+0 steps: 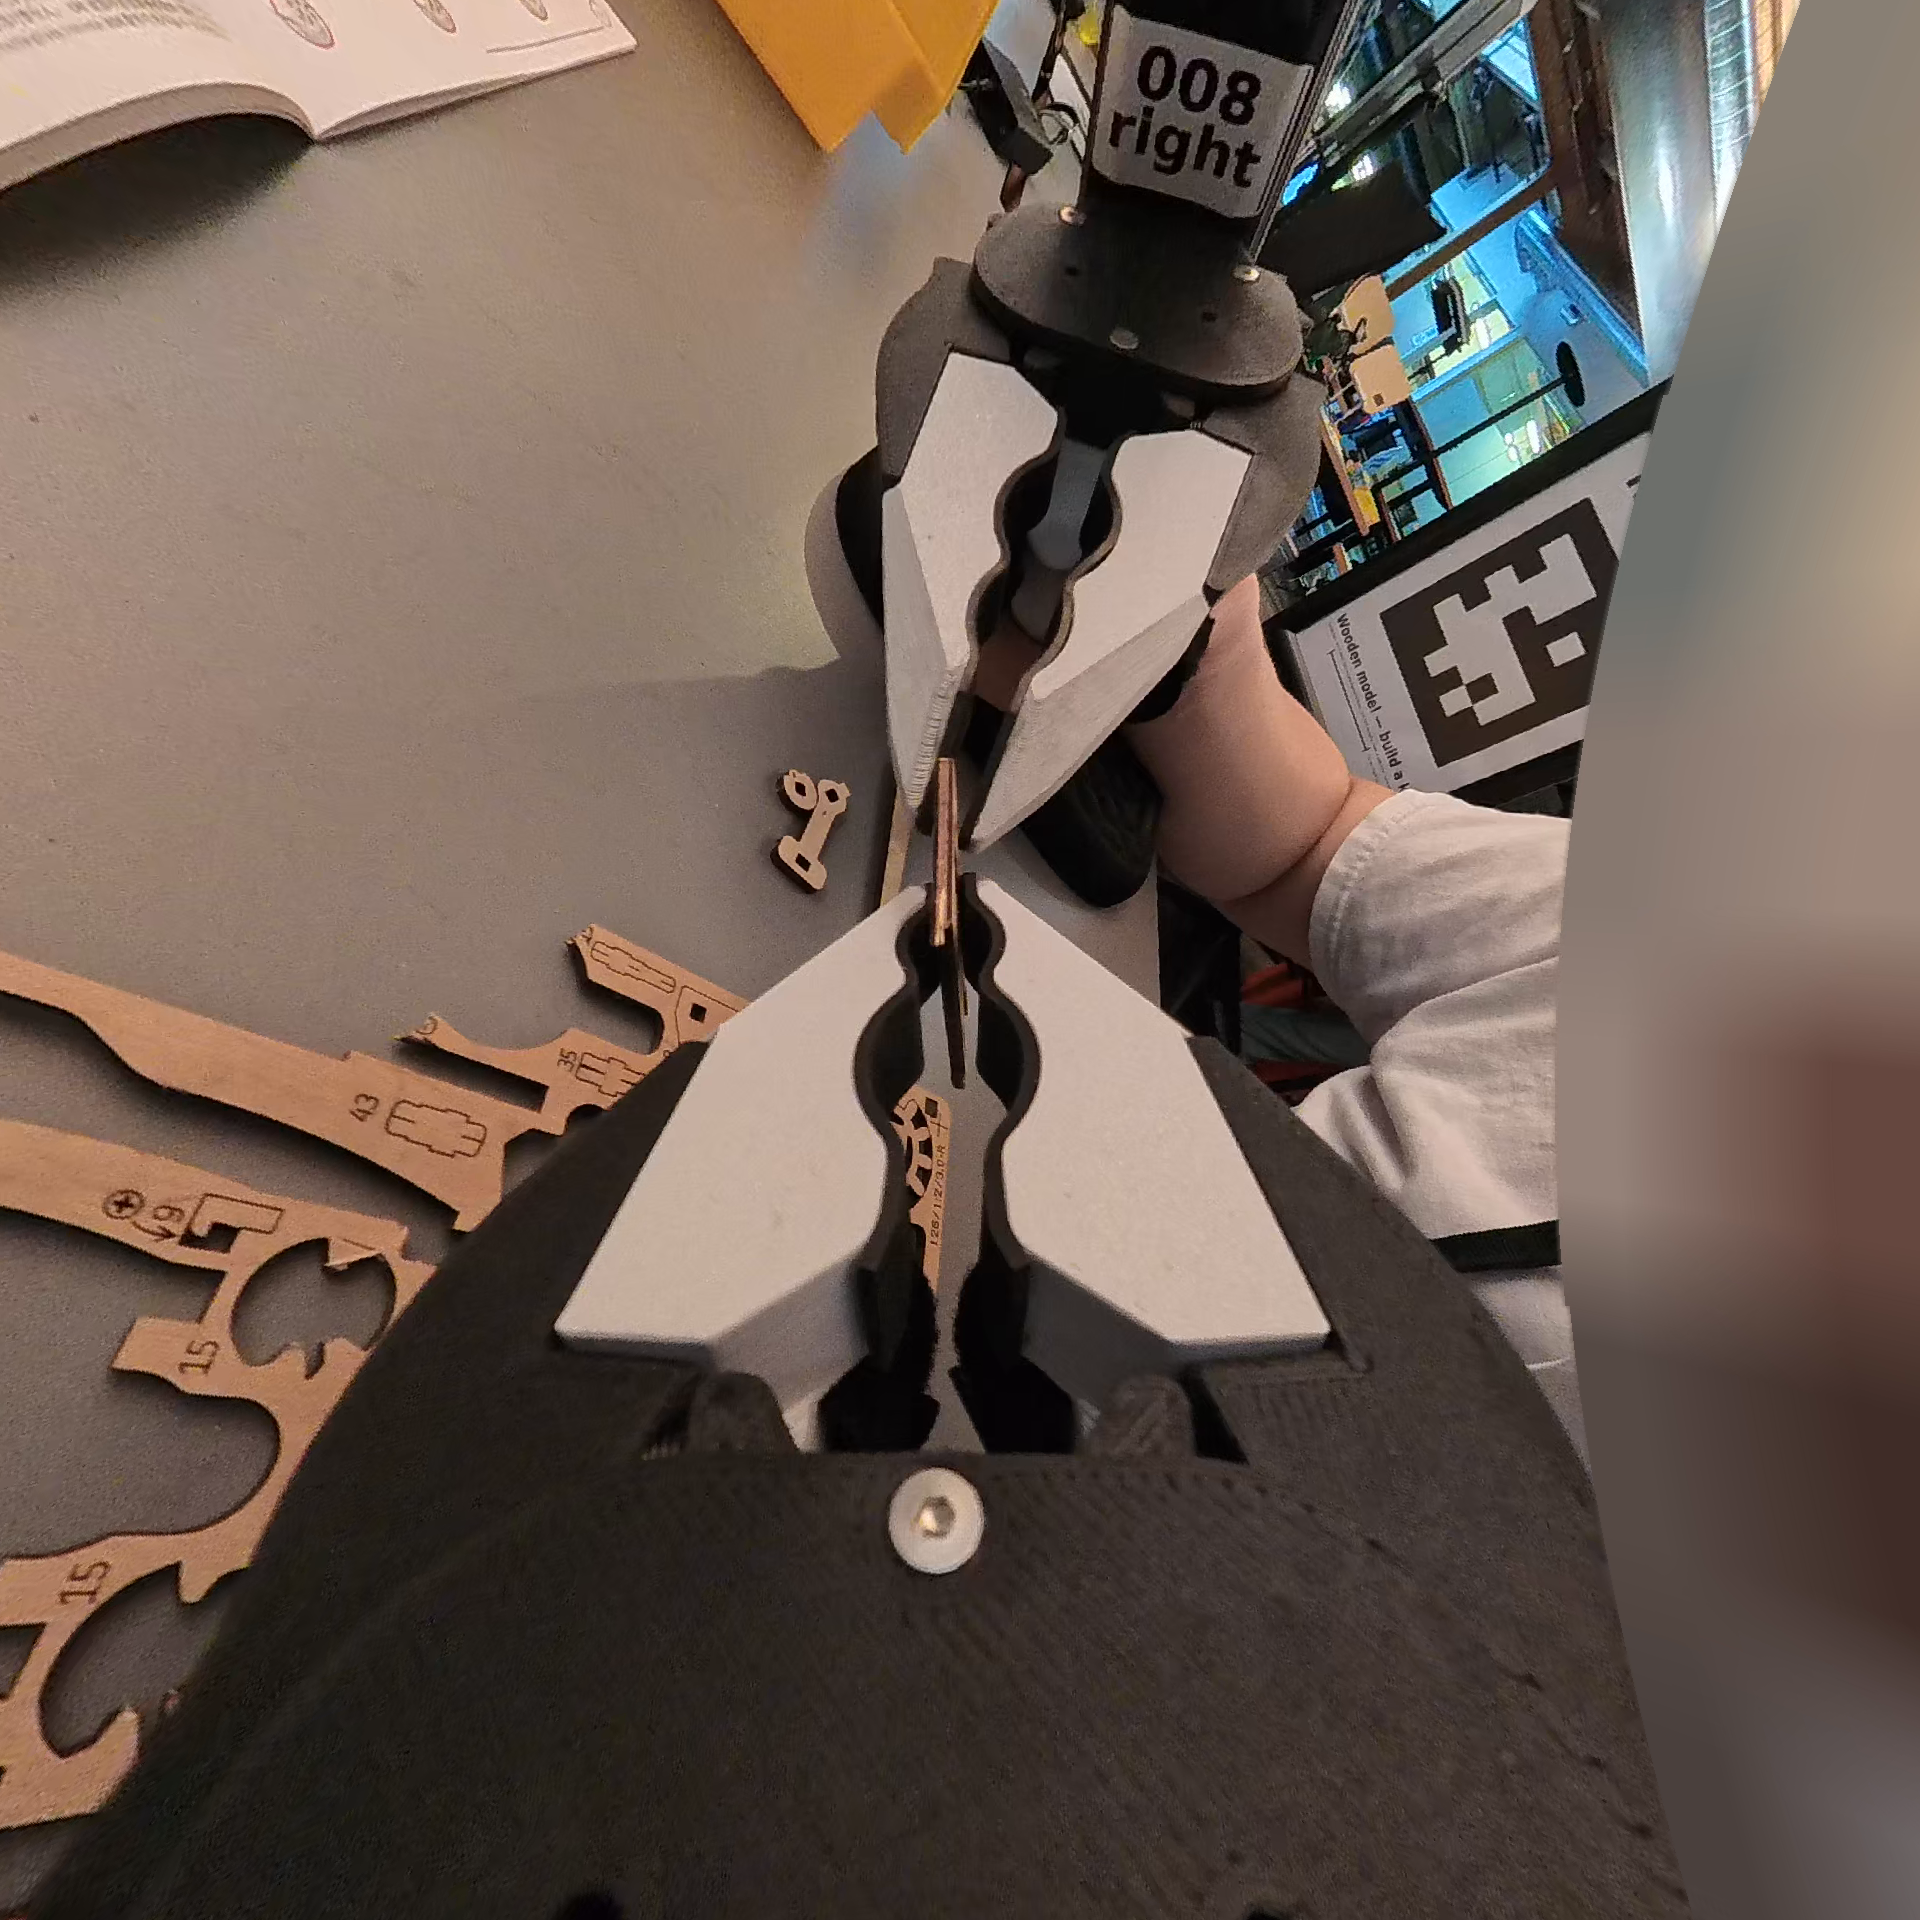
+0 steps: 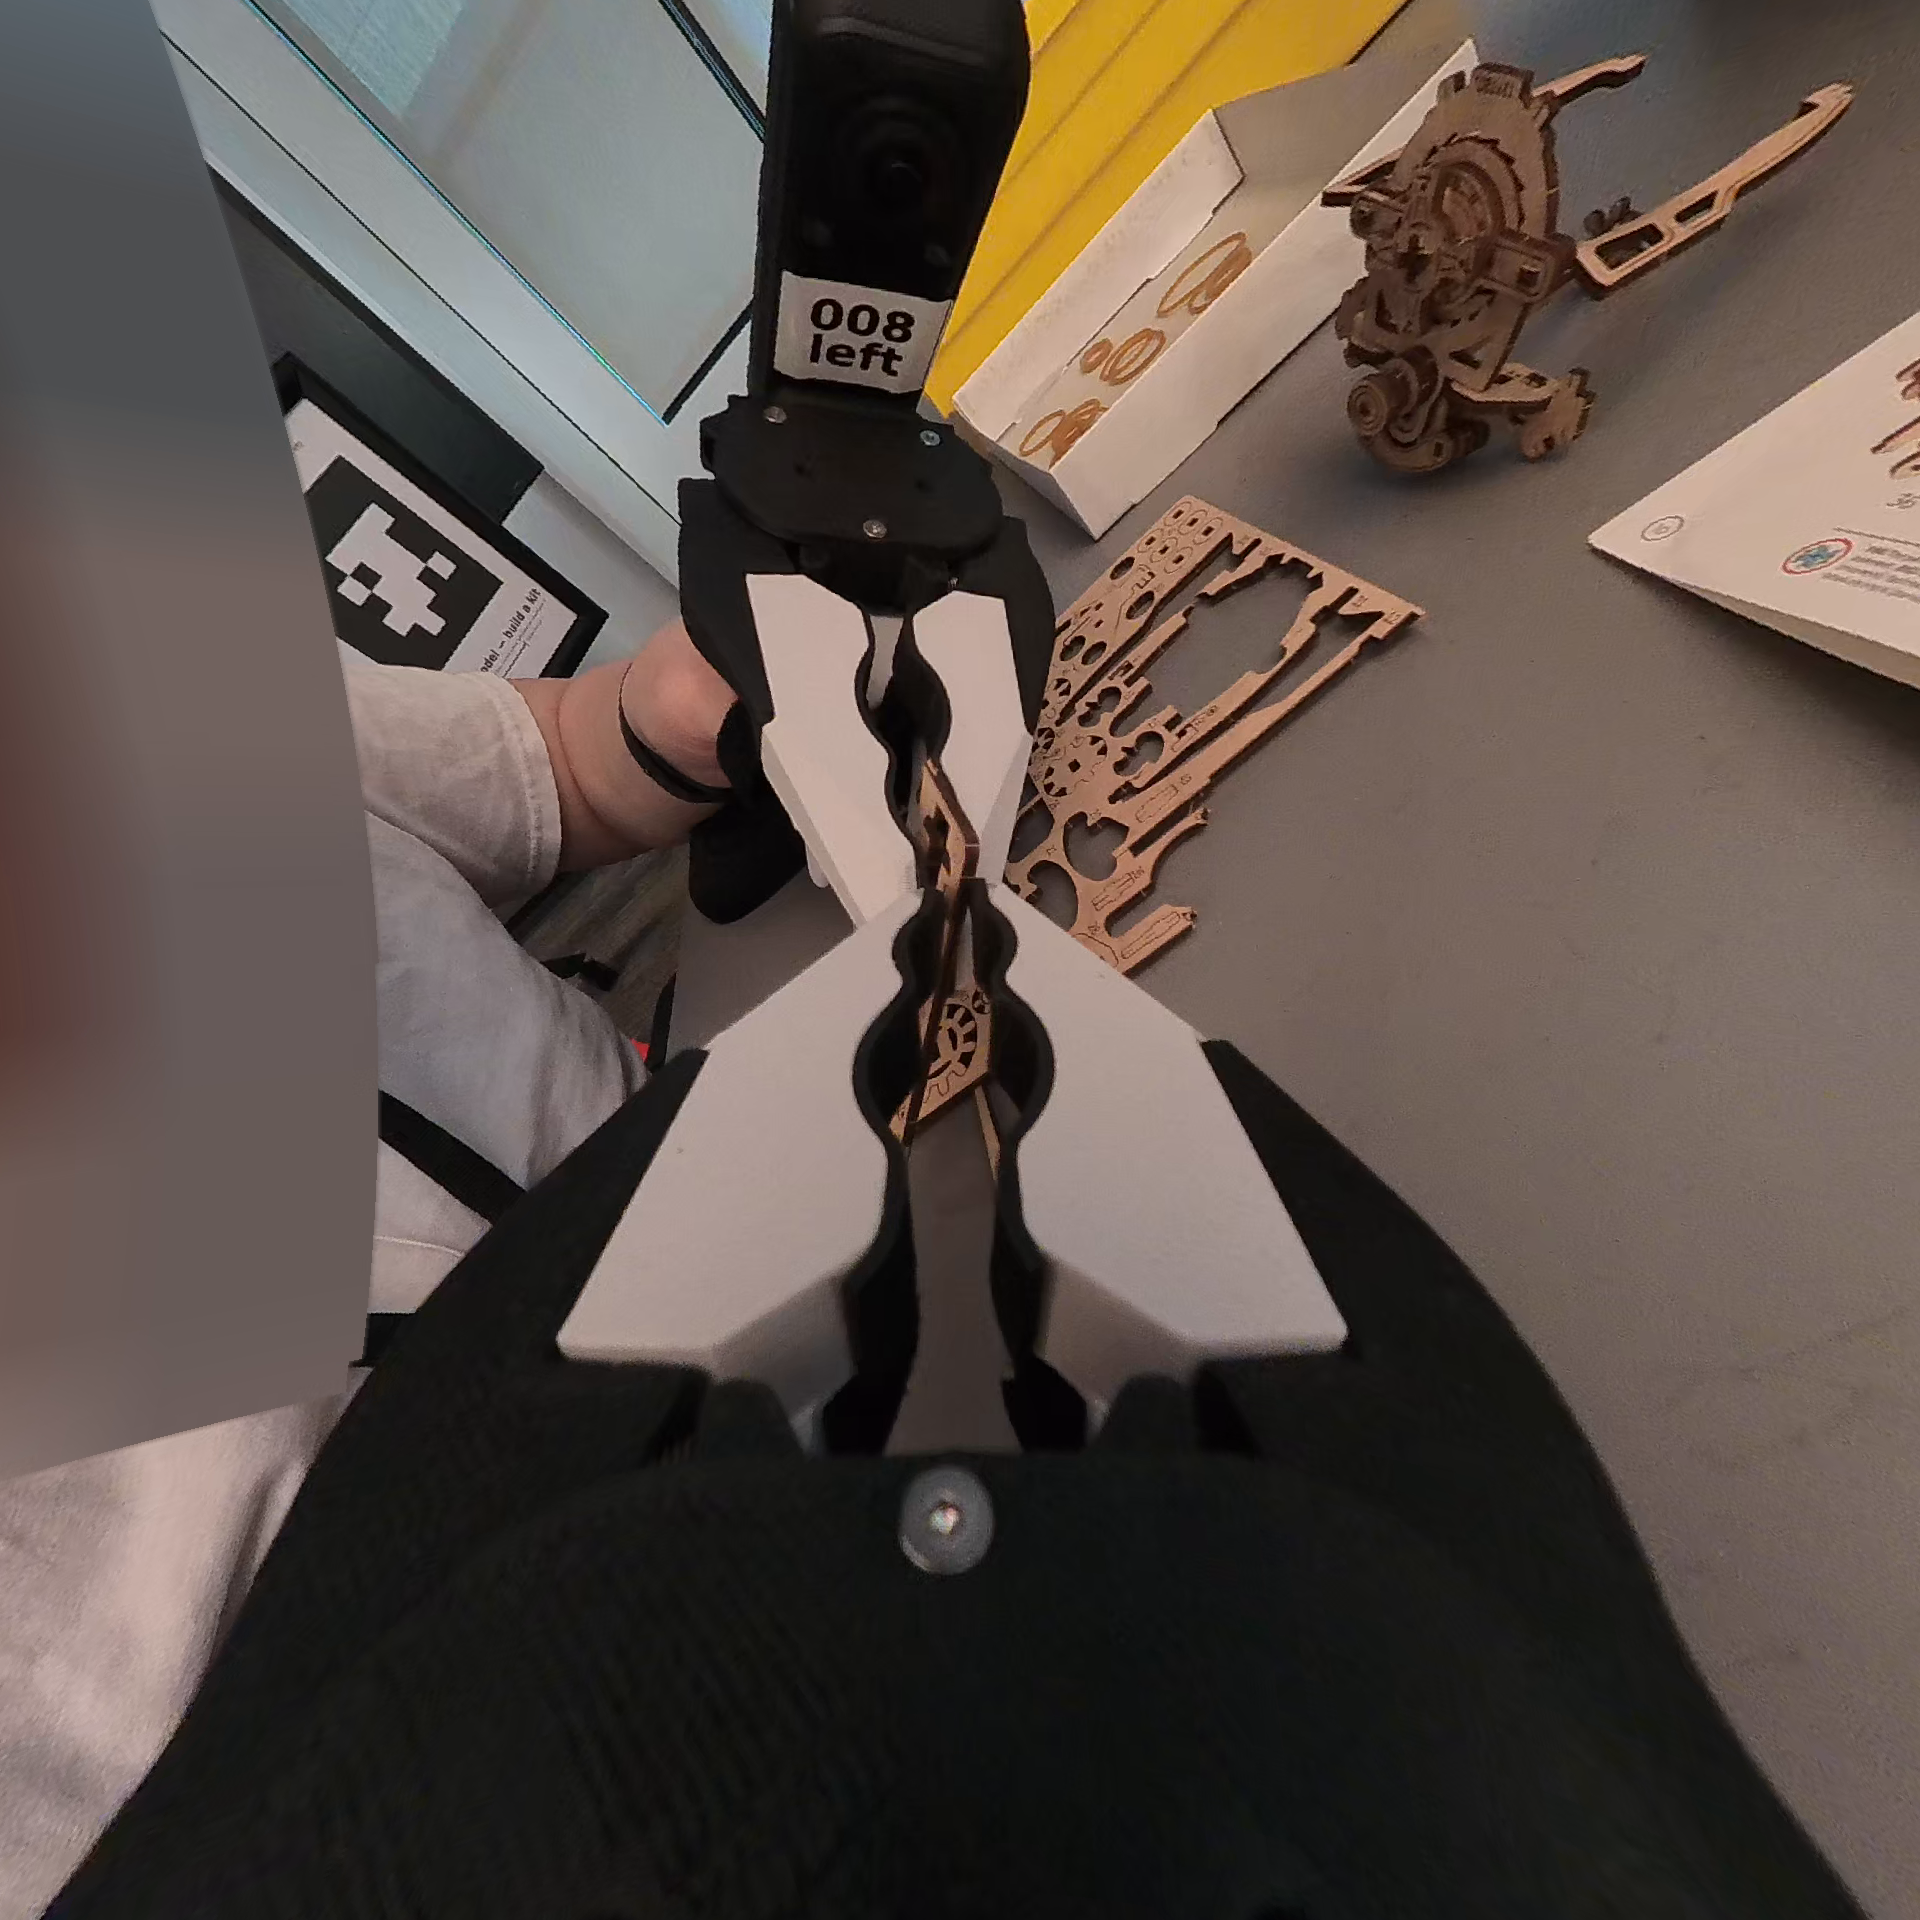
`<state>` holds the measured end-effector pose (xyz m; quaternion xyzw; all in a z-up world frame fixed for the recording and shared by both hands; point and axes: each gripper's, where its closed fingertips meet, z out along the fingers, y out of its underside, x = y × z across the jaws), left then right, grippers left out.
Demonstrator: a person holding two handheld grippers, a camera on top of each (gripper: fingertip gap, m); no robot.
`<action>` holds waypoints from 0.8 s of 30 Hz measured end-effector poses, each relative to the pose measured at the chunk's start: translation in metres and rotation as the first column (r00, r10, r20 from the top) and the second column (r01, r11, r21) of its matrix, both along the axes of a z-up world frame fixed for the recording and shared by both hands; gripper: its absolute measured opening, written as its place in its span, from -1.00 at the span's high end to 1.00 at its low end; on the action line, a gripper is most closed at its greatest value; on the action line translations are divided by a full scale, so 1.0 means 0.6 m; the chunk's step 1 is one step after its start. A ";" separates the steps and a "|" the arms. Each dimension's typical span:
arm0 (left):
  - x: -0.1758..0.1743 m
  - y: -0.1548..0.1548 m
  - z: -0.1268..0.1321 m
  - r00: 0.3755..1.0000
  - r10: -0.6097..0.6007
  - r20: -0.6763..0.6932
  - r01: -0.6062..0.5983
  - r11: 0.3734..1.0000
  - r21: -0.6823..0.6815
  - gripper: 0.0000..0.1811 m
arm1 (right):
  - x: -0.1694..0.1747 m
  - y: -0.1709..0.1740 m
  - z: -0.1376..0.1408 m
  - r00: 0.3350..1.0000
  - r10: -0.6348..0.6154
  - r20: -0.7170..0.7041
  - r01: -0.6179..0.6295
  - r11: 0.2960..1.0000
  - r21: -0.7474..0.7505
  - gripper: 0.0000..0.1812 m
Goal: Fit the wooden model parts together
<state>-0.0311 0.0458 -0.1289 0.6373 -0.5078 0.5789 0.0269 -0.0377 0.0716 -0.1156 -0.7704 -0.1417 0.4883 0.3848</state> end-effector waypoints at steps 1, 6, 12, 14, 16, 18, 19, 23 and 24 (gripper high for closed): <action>0.000 0.000 0.000 1.000 0.000 -0.001 0.000 1.000 0.001 1.00 | 0.000 0.000 -0.001 1.000 0.000 0.003 0.000 1.000 -0.001 0.96; -0.002 -0.001 0.000 1.000 -0.003 -0.009 0.003 1.000 -0.014 1.00 | -0.002 -0.001 -0.003 0.998 0.001 0.055 -0.003 0.999 0.036 0.96; -0.004 -0.007 0.006 1.000 -0.007 0.008 0.006 1.000 0.019 1.00 | -0.004 -0.007 0.003 0.998 0.026 0.049 -0.029 0.998 0.062 0.97; -0.004 -0.006 0.002 1.000 0.000 0.006 0.000 0.998 0.070 1.00 | -0.004 -0.007 0.000 0.998 0.024 0.066 -0.028 0.997 0.066 0.97; -0.004 -0.006 0.003 1.000 0.007 0.006 -0.007 0.998 0.063 1.00 | -0.004 -0.006 -0.001 0.998 0.021 0.064 -0.025 0.998 0.062 0.97; -0.003 -0.004 -0.005 1.000 0.016 -0.009 -0.015 0.997 0.072 1.00 | -0.004 -0.004 -0.010 0.995 0.012 0.096 -0.017 0.999 0.051 0.97; -0.004 -0.004 -0.008 1.000 0.018 -0.017 -0.017 0.997 0.078 1.00 | -0.004 -0.004 -0.012 0.994 0.010 0.110 -0.015 0.999 0.052 0.97; -0.003 -0.002 -0.014 0.999 0.026 -0.030 -0.024 0.996 0.089 1.00 | -0.004 -0.002 -0.018 0.989 -0.004 0.148 -0.005 0.998 0.061 0.96; -0.004 -0.002 -0.016 0.999 0.024 -0.037 -0.021 0.996 0.091 1.00 | -0.005 -0.002 -0.021 0.988 -0.004 0.155 -0.004 0.998 0.056 0.96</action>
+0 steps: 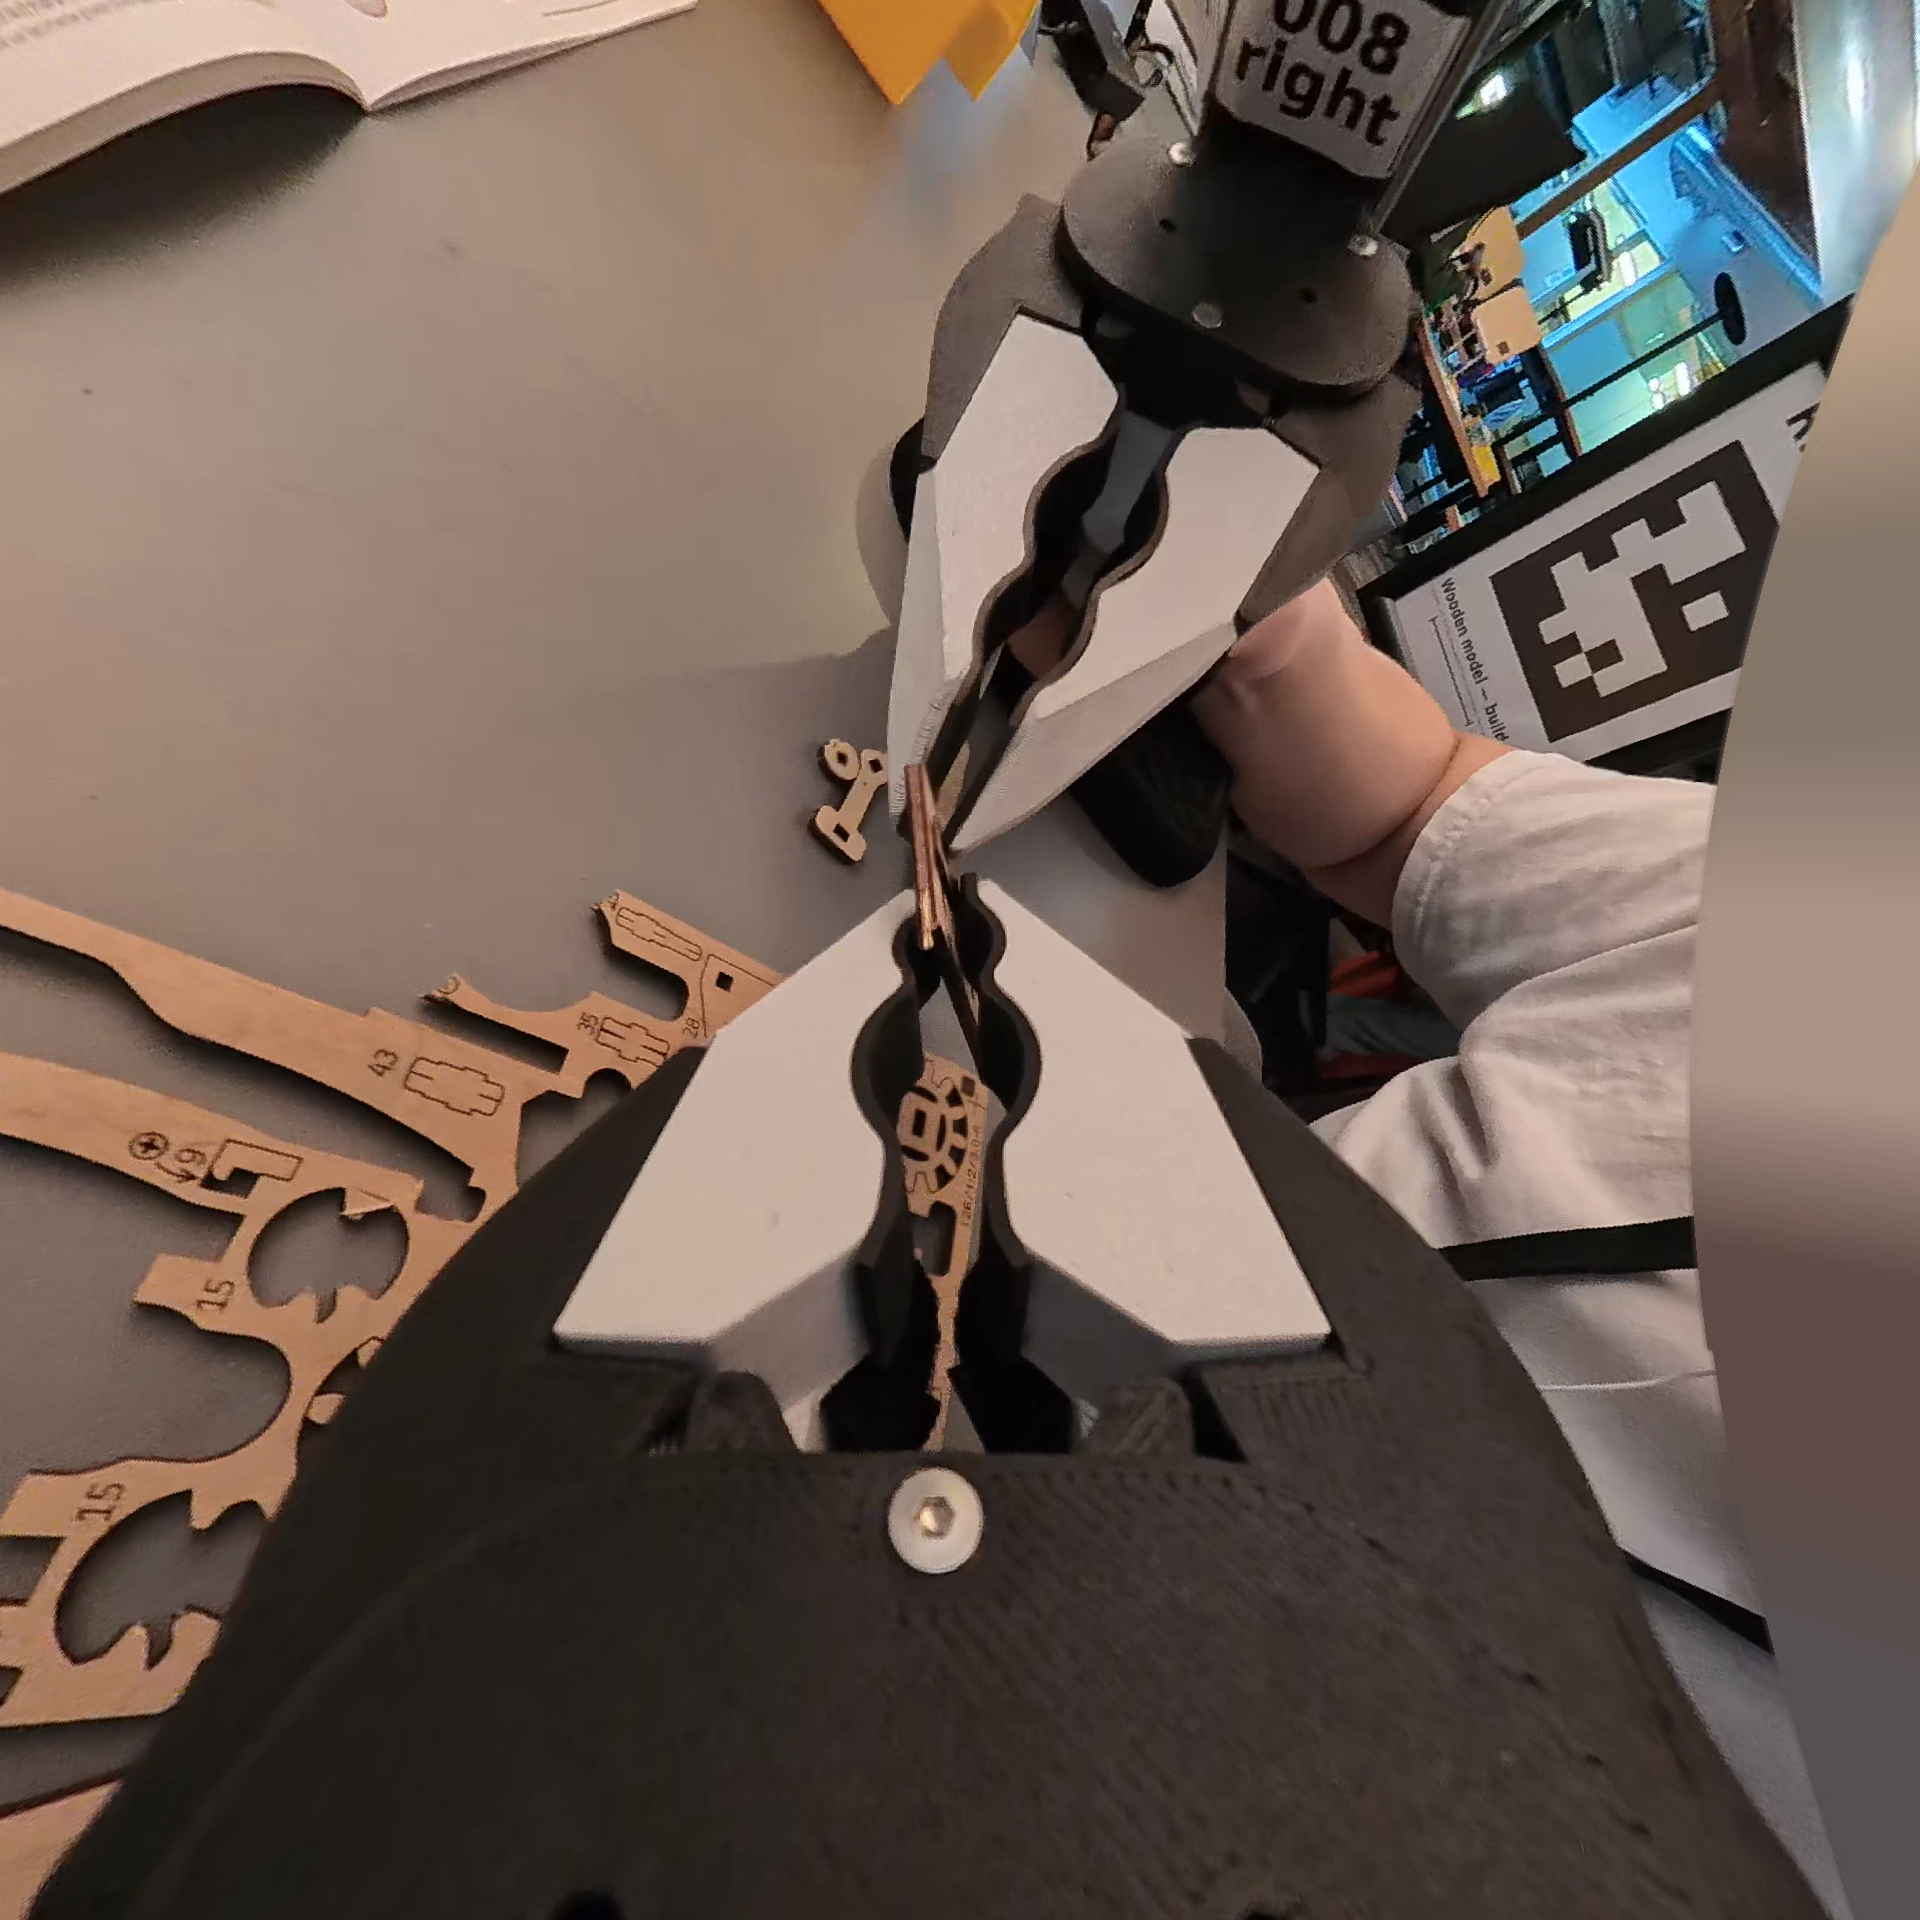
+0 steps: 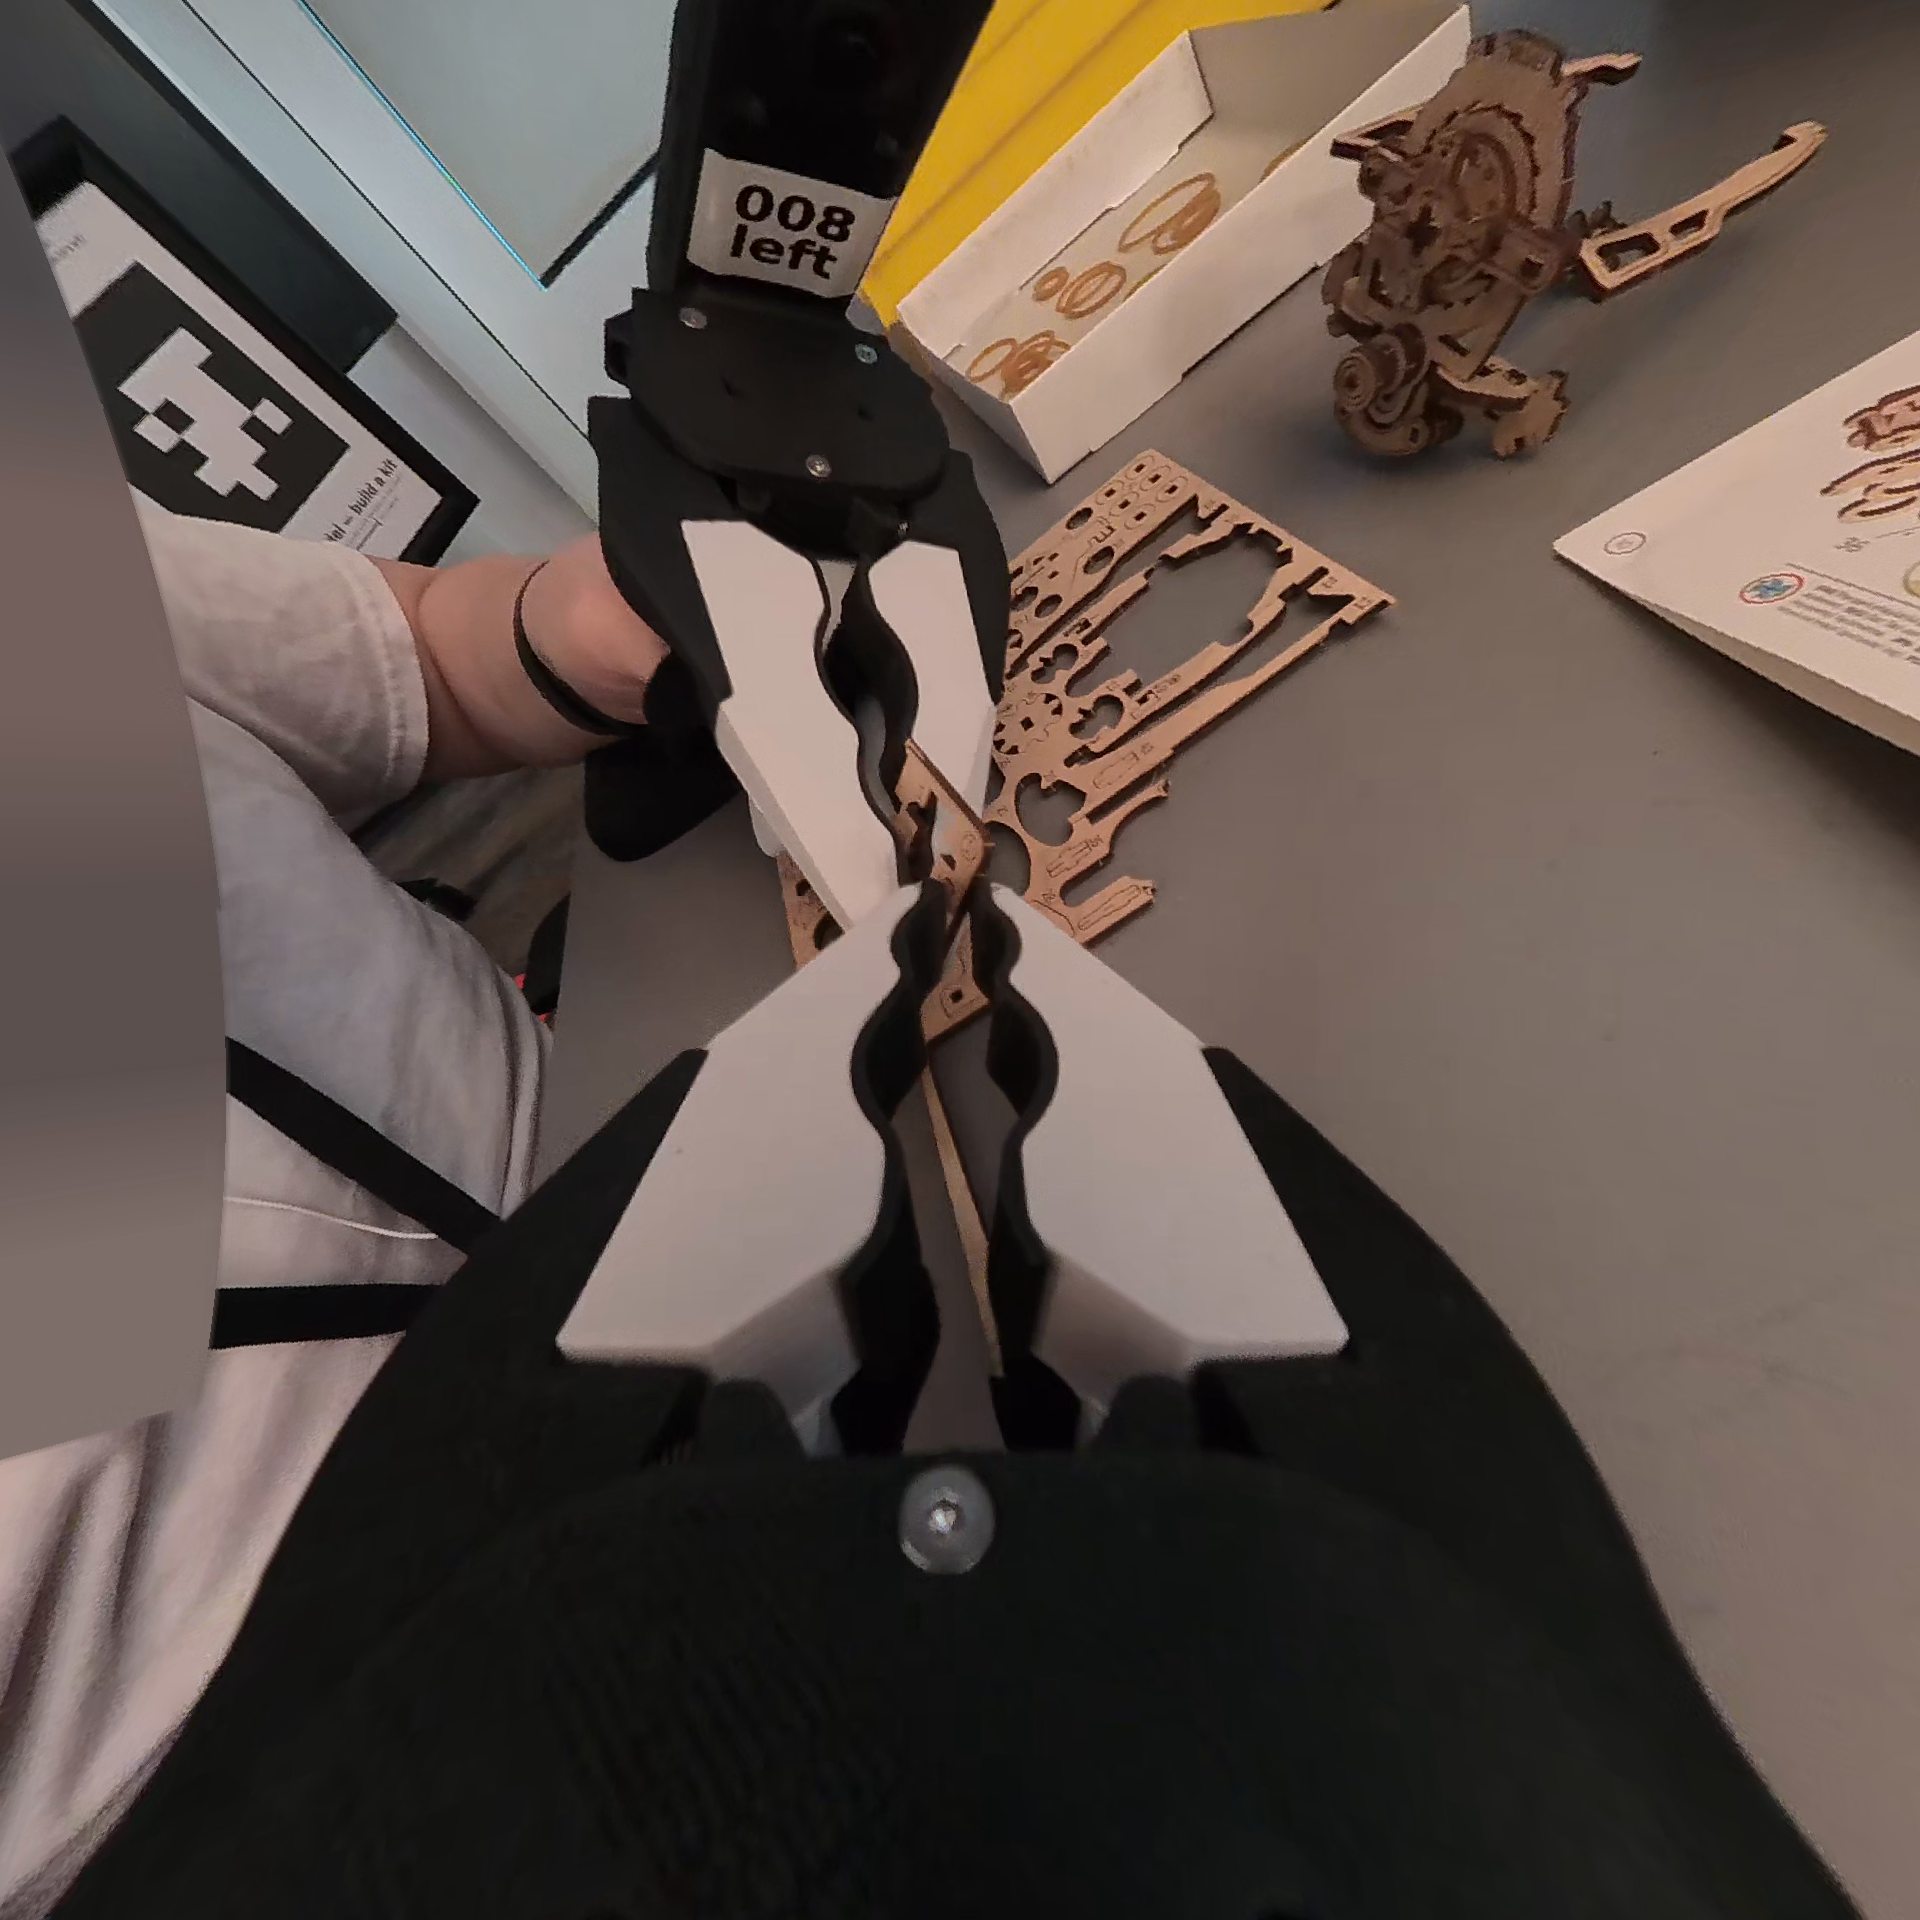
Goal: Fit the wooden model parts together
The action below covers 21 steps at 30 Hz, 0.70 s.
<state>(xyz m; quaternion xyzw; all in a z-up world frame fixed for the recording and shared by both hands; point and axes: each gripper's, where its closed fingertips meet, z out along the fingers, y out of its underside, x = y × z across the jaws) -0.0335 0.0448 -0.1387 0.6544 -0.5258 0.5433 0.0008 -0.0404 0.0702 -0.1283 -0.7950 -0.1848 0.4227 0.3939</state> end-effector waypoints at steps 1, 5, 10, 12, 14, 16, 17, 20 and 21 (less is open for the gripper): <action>0.000 0.001 -0.003 1.000 0.006 -0.008 -0.006 1.000 0.004 1.00 | 0.000 0.001 -0.003 1.000 -0.005 0.018 0.005 1.000 0.001 0.96; -0.001 0.004 -0.009 1.000 0.013 -0.023 -0.013 1.000 0.021 1.00 | 0.000 0.002 -0.009 0.998 -0.018 0.063 0.018 1.000 0.013 0.96; 0.008 0.003 0.015 0.999 -0.005 0.054 0.010 0.996 -0.089 0.99 | 0.008 0.002 0.022 0.994 -0.020 -0.104 0.020 1.000 0.001 0.99; 0.008 0.006 0.019 0.997 -0.018 0.082 0.023 0.997 -0.067 0.97 | 0.008 -0.001 0.026 0.995 -0.018 -0.103 0.019 1.000 0.012 0.99; 0.010 0.011 0.013 0.997 -0.017 0.070 0.017 1.000 -0.009 0.88 | 0.004 -0.005 0.018 0.998 -0.001 -0.055 0.002 1.000 0.013 0.99; 0.007 0.011 0.013 0.997 -0.037 0.068 0.036 0.999 0.017 0.84 | 0.002 -0.007 0.020 0.998 0.006 -0.068 -0.006 1.000 0.007 0.99; 0.007 0.009 0.015 0.996 -0.049 0.072 0.048 0.999 0.013 0.80 | 0.003 -0.007 0.022 0.997 0.006 -0.079 -0.005 1.000 0.004 0.99; 0.002 0.000 0.013 0.993 -0.094 0.066 0.094 0.996 0.012 0.98 | 0.004 -0.008 0.021 0.997 0.011 -0.082 -0.012 1.000 -0.005 0.99; 0.002 0.000 0.013 0.993 -0.095 0.067 0.095 0.995 0.008 0.98 | 0.004 -0.008 0.020 0.997 0.008 -0.075 -0.008 1.000 -0.001 0.99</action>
